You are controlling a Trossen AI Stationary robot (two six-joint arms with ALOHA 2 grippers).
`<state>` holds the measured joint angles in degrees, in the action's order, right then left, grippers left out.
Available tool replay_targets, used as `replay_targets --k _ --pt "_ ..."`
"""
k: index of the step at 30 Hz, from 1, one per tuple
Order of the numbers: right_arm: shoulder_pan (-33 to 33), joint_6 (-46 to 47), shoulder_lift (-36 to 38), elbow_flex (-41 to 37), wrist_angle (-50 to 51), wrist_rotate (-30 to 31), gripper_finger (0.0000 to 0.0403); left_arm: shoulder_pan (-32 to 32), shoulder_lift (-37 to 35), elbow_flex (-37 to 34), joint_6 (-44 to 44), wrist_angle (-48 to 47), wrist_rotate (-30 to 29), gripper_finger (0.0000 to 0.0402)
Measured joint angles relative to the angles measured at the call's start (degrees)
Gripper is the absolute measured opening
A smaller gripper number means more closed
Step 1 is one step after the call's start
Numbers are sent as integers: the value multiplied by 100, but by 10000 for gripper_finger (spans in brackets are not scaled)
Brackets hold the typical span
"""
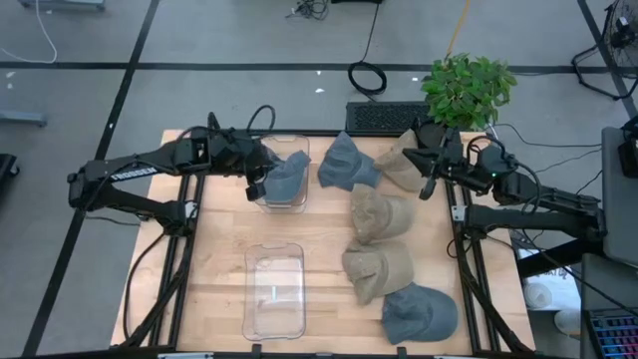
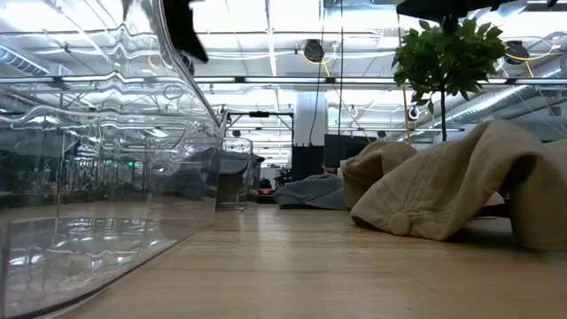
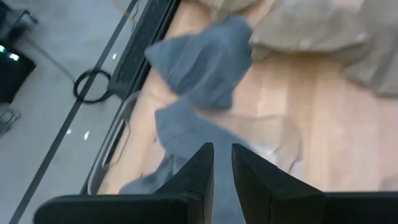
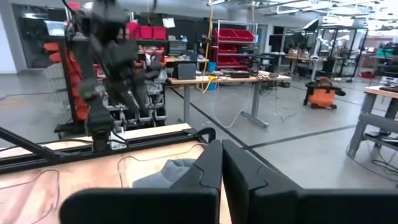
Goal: Stack caps by color
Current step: Put the top right blue cap into the top transparent bin
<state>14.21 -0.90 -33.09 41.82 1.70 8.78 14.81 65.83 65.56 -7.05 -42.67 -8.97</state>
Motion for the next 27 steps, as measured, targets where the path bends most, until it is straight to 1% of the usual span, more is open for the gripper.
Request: replay_targets --k 2,4,7,9,13,16,21,25,27 --pt "0 -30 -19 0 -10 2 0 88 -16 -245 14 20 -159 65" --pt "0 -90 -37 0 -19 12 0 146 99 -282 150 1 -246 65" --pt "-1 -134 -80 0 -18 13 0 132 519 -225 179 24 107 65" --pt "1 -131 -139 0 -18 12 0 105 875 -229 136 68 155 61" --pt "1 -132 -295 0 -12 10 0 151 1576 -230 -18 291 149 33" --pt "-1 -132 -377 0 -14 10 0 244 1998 -231 -34 702 153 7" --pt "-2 -131 -413 0 -10 2 0 465 2496 -229 28 605 179 10" --pt "-2 -132 -408 0 -14 1 0 594 2919 -225 191 636 511 4" --pt "-1 -131 -408 0 -14 -1 0 627 3149 -225 273 735 595 7"
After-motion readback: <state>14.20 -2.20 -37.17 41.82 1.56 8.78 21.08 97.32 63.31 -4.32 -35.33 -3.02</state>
